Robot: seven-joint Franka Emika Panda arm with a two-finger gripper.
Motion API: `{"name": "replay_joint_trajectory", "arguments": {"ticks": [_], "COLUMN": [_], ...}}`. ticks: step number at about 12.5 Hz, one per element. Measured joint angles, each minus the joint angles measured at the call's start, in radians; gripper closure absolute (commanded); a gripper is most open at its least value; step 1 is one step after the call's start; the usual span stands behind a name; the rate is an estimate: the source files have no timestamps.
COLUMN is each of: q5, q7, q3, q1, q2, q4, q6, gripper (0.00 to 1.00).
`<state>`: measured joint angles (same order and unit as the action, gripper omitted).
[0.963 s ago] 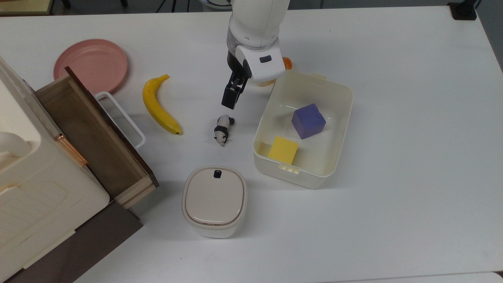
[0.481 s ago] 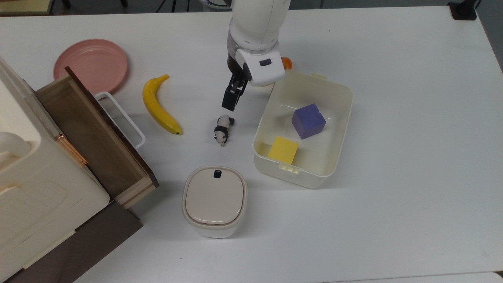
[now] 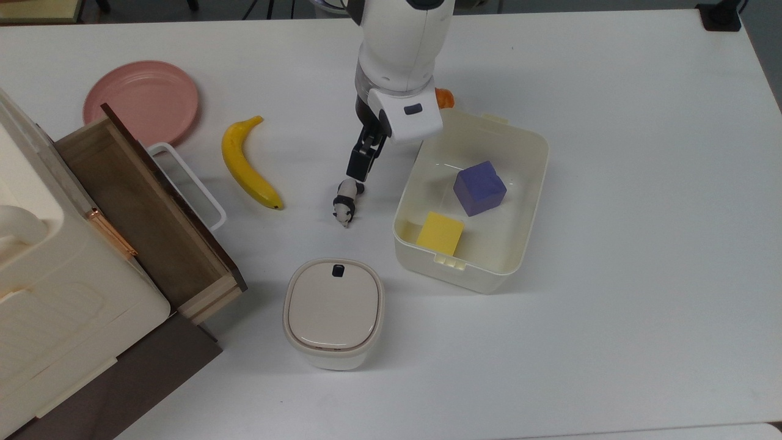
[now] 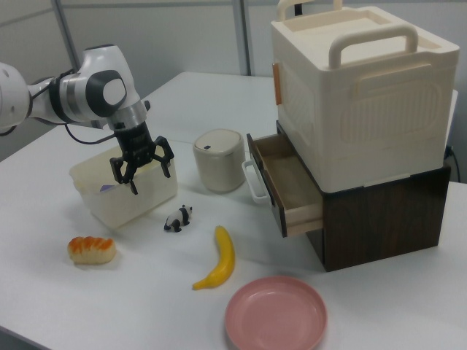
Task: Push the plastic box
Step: 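Push the white plastic box with the gripper away from the panda figurine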
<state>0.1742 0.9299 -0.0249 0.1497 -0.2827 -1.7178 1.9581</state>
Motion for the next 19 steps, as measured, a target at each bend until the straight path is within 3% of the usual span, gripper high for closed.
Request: {"name": "replay_joint_trajectory", "arguments": {"ticks": [19], "q5": [0.000], "q7": [-0.222], "q3": [-0.003], "q1": [0.084], "q2": [-0.089], "q4": [0.004], "q6": [0.353], "gripper": [0.00]}}
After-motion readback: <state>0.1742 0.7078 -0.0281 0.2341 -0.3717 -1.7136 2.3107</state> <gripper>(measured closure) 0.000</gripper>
